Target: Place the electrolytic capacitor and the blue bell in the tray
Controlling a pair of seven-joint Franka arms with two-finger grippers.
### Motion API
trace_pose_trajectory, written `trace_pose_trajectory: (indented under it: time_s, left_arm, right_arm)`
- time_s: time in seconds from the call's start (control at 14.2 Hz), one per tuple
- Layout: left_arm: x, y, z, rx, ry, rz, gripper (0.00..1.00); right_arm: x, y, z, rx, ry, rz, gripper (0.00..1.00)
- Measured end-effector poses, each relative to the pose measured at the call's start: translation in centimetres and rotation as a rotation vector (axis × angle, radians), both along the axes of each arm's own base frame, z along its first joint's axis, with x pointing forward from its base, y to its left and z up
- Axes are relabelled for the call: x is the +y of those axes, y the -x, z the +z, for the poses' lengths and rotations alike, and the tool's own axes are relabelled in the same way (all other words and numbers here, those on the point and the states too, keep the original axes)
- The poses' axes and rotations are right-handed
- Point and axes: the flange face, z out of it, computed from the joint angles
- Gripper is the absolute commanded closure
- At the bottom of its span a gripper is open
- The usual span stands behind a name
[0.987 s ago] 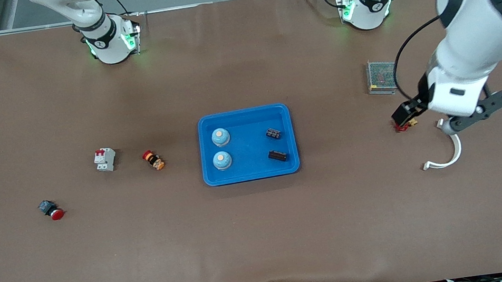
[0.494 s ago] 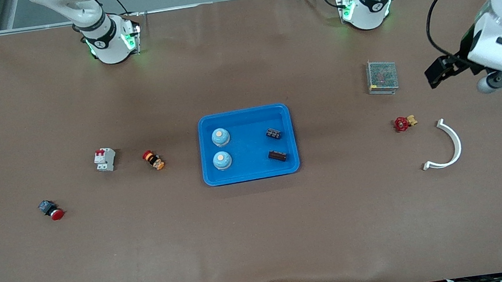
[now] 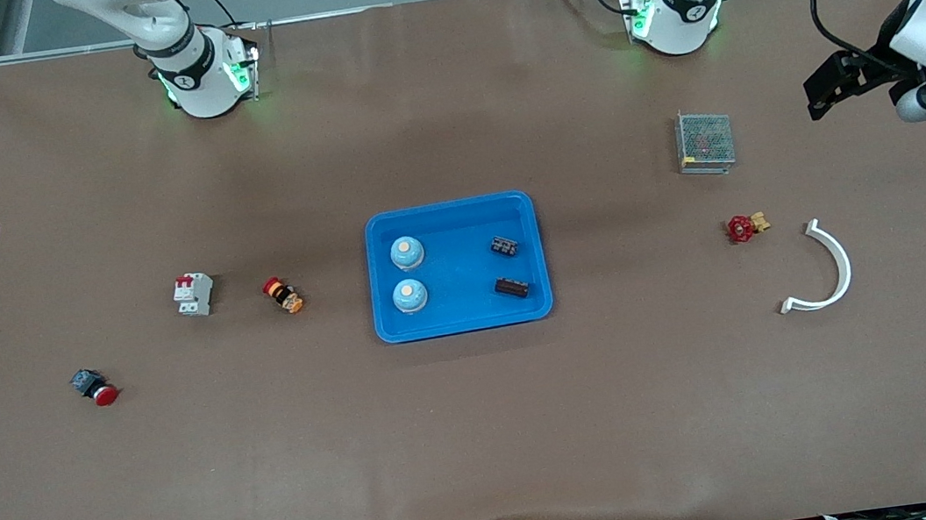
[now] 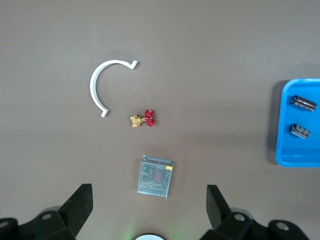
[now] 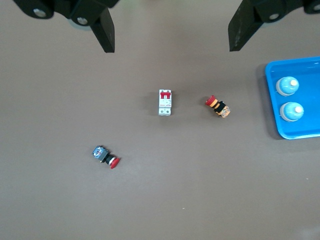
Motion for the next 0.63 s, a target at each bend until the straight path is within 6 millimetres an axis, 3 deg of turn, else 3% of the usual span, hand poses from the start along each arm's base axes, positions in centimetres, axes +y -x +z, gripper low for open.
trace_pose_trajectory:
  time_s: [0.35,0.63]
  left_arm:
    - [0.6,2.3,0.2,-0.01,0.009,-0.012,0.0]
    - [0.6,2.9,0.5,-0.024,0.009,-0.014,0.0]
  right_arm:
    - [0.4,0.0,0.0,-0.001,0.008,0.009,0.0]
    - [0.4,-0.1,-0.1,0.001,0.008,0.002,0.0]
